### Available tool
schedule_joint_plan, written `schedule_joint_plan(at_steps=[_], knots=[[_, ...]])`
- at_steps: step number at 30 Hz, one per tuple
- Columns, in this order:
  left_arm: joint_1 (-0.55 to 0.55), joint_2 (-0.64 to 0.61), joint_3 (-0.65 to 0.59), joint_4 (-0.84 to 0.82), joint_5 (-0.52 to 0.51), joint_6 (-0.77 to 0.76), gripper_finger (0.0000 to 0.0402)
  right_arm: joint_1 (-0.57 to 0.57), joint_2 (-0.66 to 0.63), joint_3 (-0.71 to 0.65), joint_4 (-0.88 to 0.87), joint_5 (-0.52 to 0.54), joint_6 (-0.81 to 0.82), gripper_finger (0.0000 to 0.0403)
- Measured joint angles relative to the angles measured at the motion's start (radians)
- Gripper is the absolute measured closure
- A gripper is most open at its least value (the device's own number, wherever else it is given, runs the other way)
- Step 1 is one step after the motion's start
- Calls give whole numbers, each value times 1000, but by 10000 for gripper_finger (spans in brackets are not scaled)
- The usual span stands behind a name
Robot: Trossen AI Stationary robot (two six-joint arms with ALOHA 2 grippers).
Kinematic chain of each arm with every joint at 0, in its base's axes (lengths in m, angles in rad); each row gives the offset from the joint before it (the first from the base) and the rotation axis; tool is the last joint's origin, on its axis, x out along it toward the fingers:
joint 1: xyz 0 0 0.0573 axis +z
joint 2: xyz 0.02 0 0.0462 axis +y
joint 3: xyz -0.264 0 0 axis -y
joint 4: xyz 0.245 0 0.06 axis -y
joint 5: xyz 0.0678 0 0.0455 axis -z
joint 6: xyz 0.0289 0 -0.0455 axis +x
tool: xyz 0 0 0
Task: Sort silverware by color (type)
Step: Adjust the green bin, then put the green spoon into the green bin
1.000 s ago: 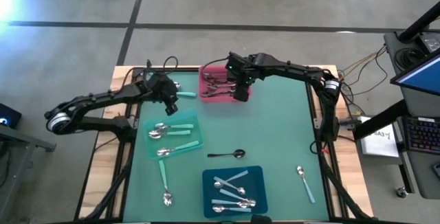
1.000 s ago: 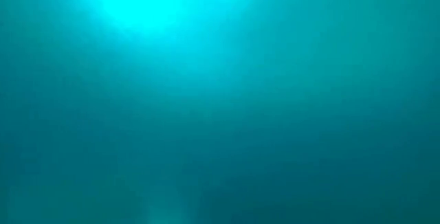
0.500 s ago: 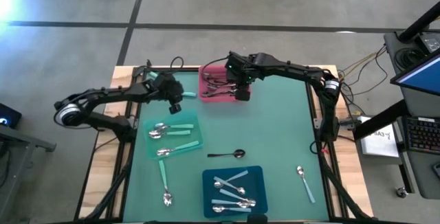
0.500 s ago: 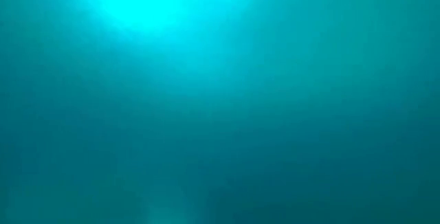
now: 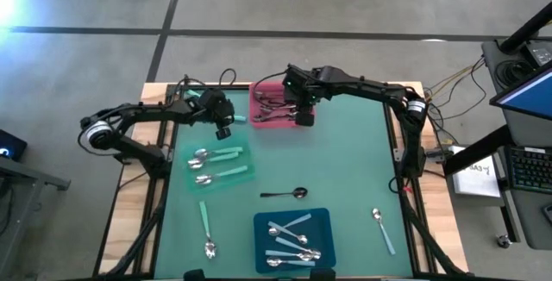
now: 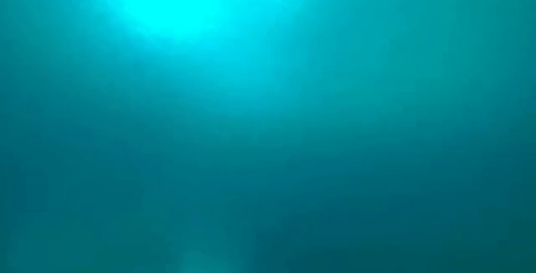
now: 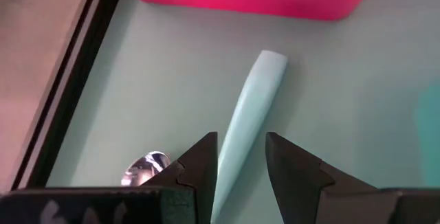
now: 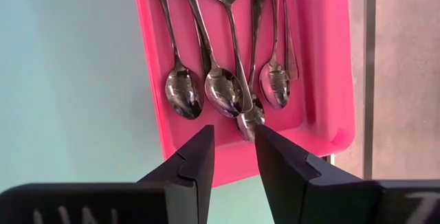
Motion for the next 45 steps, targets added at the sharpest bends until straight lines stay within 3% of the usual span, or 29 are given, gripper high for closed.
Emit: schedule_joint_plan(at_steps=[8,13,15,20,35,41,45], knots=[[2,117,185,-254,-5,38,296,0,0,0,1,0,-22,310],[2,159,249,-415,42,31,324,0,0,-1,0,0,-25,316],[1,158,246,-426,91,2,341,0,0,-1,1,0,-26,316],[-21,127,231,-423,104,-71,369,0,0,-1,2,-1,-24,313],[-282,21,225,-516,149,-195,372,0,0,-1,3,-1,2,313],[-307,6,223,-492,2,-155,372,0,0,-2,13,-1,5,307],[-269,7,234,-456,-6,-96,372,0,0,-1,20,-1,15,304]])
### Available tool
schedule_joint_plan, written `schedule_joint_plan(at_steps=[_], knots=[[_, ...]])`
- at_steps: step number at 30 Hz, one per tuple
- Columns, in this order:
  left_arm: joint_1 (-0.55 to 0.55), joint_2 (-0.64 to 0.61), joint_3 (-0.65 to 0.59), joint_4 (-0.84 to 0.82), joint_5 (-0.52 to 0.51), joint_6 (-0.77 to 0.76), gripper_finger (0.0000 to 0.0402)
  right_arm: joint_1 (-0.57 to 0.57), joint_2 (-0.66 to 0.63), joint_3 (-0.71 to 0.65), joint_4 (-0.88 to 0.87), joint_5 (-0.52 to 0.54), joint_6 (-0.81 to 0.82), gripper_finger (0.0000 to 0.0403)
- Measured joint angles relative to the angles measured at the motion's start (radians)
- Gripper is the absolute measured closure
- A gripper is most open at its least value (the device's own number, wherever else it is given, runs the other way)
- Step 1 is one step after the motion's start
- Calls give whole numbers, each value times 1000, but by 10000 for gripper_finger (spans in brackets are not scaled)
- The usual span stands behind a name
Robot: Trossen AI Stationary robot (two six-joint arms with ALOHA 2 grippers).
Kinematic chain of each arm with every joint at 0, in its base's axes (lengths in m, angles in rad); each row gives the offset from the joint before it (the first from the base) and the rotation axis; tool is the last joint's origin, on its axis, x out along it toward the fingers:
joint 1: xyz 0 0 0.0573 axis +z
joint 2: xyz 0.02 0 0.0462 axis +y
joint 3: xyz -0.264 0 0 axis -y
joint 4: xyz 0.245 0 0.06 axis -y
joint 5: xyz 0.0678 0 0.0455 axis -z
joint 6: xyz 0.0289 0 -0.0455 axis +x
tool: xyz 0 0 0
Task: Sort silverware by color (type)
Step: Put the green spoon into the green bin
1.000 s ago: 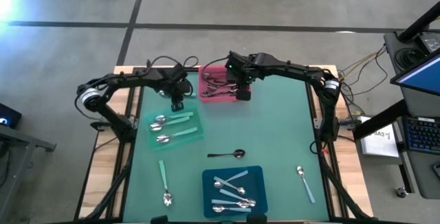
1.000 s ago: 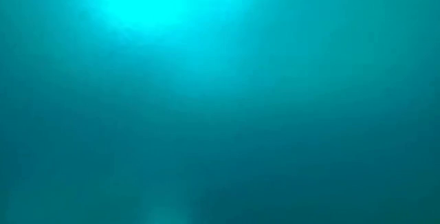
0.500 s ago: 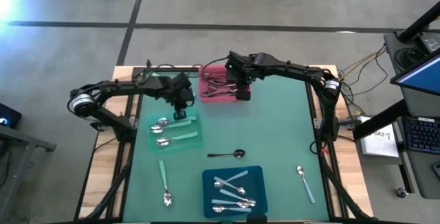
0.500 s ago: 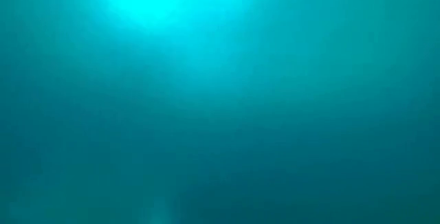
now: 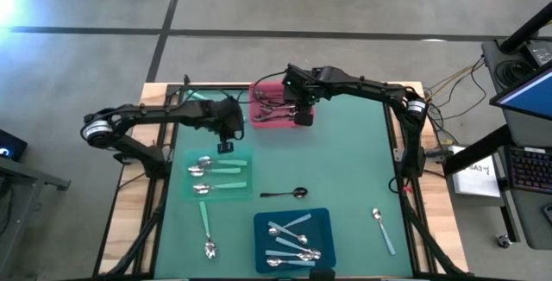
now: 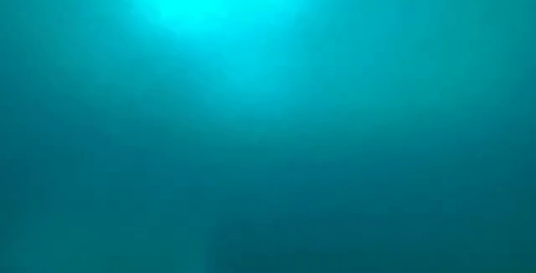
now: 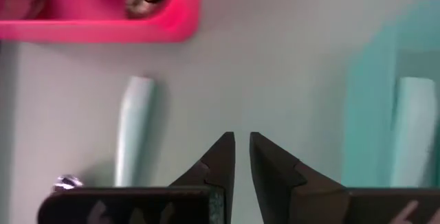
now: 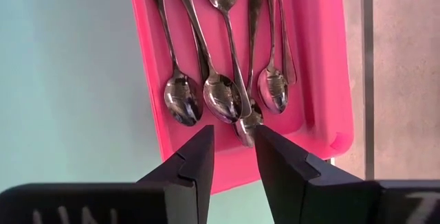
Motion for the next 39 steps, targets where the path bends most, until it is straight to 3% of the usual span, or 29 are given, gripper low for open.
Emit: schedule_joint_plan(at_steps=[5,10,22,39], knots=[[81,18,10,8,-9,12,362,0,0,0,0,0,0,309],[141,43,9,19,-67,10,325,0,0,0,0,0,-1,311],[165,104,10,102,-74,95,241,0,0,0,6,0,-2,303],[261,272,44,154,-61,190,232,0,0,0,9,0,-6,308]])
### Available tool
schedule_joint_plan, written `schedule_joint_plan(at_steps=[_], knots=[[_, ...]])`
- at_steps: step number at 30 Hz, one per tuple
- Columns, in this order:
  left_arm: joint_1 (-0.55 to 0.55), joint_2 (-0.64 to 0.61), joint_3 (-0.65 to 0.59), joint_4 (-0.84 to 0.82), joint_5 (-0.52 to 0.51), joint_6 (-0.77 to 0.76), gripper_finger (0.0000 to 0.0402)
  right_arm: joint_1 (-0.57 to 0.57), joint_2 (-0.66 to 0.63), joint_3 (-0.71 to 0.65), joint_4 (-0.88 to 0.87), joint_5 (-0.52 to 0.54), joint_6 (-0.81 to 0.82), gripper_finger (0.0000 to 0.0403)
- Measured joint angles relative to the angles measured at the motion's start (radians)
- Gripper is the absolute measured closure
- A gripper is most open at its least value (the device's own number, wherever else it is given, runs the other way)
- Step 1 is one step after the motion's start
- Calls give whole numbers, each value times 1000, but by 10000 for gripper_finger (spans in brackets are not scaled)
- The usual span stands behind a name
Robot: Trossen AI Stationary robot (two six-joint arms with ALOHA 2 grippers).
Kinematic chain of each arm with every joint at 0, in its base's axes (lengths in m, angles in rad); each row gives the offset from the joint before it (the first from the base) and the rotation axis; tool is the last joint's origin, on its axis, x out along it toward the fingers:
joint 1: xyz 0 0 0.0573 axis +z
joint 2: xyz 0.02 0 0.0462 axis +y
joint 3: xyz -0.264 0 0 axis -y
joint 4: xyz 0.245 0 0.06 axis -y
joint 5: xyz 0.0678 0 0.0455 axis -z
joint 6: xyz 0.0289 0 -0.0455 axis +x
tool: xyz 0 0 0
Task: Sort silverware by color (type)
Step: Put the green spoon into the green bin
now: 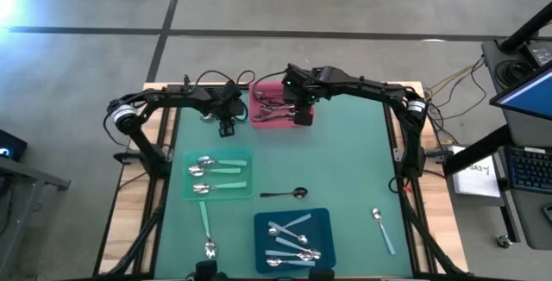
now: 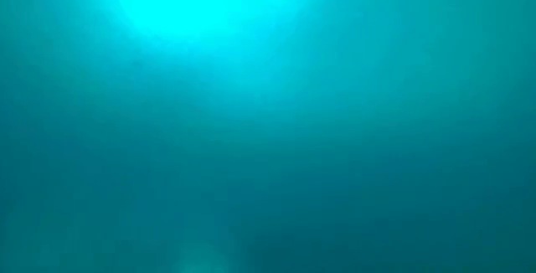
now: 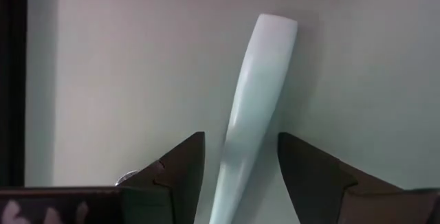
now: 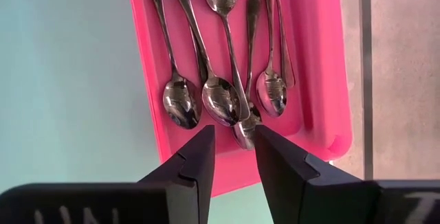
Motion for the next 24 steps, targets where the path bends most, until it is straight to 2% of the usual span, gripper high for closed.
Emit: schedule_joint_plan(at_steps=[5,8,17,24], knots=[[11,46,38,-65,81,28,235,0,0,0,0,0,2,310],[11,66,45,-83,95,24,250,0,0,0,0,0,1,315],[13,63,54,-112,121,-5,354,0,0,0,6,0,2,319],[14,27,128,-182,129,-3,355,0,0,0,16,0,3,319]])
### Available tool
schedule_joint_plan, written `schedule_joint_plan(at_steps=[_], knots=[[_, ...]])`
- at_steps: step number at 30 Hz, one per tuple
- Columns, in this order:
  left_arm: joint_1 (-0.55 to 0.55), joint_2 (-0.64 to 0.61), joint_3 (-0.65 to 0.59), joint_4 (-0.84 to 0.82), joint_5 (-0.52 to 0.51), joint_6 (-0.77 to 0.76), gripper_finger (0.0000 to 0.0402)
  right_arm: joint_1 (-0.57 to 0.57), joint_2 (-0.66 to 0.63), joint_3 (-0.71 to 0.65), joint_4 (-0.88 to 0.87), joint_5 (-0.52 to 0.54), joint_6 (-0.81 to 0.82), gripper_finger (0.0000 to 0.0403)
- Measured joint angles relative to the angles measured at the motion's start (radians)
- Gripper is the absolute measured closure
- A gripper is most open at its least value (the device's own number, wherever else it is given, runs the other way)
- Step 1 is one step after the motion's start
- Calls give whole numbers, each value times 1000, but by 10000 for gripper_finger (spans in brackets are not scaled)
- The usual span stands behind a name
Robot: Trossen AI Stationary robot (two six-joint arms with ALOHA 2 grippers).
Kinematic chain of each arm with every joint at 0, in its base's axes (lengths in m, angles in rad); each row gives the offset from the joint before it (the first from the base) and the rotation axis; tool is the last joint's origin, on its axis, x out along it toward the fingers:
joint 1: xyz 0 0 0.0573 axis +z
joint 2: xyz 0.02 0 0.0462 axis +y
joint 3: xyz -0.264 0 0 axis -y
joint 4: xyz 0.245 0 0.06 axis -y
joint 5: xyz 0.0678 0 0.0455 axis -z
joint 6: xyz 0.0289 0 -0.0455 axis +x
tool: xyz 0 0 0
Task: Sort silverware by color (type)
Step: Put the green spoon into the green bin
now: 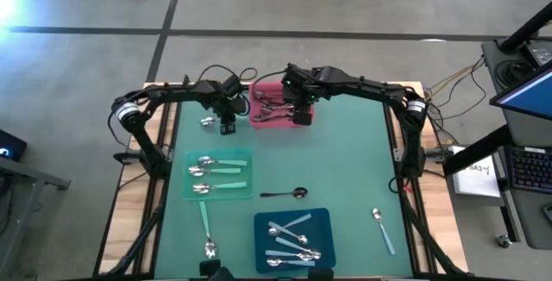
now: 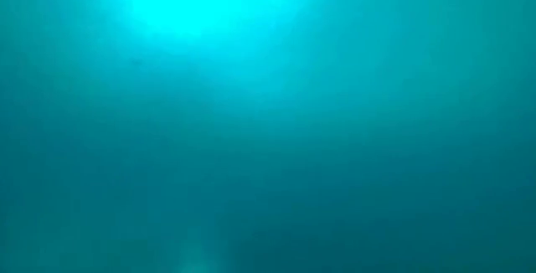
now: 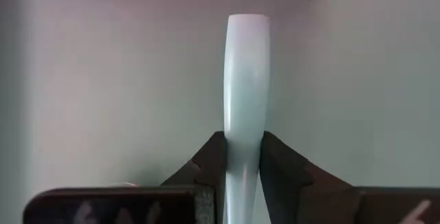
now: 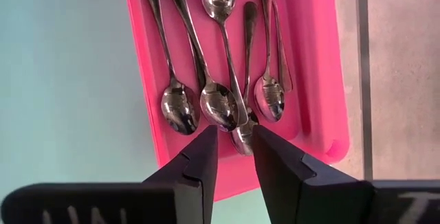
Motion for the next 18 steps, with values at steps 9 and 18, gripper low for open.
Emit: schedule_joint_plan(at_steps=[9,18], knots=[[-11,-24,136,-215,125,-66,355,0,0,0,6,0,27,323],[-169,-60,202,-387,188,-104,355,0,0,0,12,0,79,323]])
